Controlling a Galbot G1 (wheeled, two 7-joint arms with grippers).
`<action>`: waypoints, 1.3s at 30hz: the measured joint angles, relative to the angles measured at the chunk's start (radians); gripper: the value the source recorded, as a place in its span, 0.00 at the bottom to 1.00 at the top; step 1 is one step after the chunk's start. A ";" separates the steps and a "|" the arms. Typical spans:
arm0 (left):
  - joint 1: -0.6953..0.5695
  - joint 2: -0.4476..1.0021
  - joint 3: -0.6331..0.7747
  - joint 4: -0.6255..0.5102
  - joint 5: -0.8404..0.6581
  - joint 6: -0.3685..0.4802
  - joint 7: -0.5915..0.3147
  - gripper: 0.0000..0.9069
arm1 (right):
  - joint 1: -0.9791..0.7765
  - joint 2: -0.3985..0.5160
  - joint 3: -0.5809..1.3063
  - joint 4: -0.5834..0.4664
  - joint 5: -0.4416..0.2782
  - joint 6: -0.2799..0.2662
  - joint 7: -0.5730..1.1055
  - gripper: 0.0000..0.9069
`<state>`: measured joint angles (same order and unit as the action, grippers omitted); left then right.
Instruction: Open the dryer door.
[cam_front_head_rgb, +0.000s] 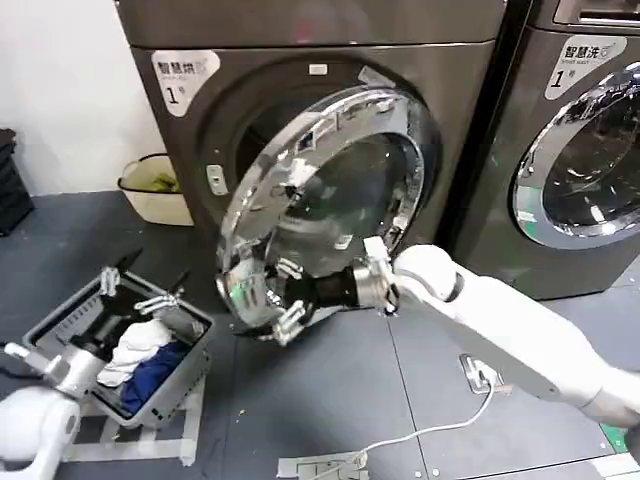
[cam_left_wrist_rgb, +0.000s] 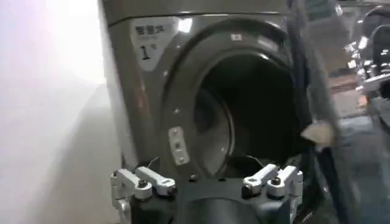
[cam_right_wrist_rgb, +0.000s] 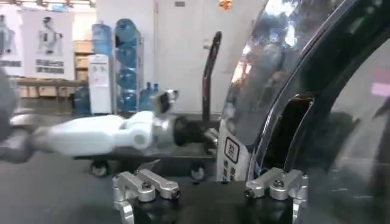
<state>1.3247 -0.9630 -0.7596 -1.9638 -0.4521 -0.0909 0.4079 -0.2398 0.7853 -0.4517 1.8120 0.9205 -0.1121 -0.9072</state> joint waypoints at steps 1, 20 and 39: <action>-0.012 0.007 0.014 0.000 0.000 -0.002 0.006 1.00 | -0.010 -0.014 0.010 0.010 0.000 0.006 -0.014 1.00; -0.165 0.137 0.304 -0.022 0.022 -0.043 0.132 1.00 | -0.422 -0.256 0.499 0.135 0.037 0.057 0.026 1.00; -0.391 0.138 0.598 0.049 0.015 -0.062 0.140 1.00 | -1.312 -0.167 1.429 0.259 -0.031 0.143 0.101 1.00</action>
<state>0.9336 -0.8247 -0.1615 -1.9143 -0.4373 -0.1524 0.5483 -1.5518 0.6183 0.9769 2.0712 0.8893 0.0308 -0.8063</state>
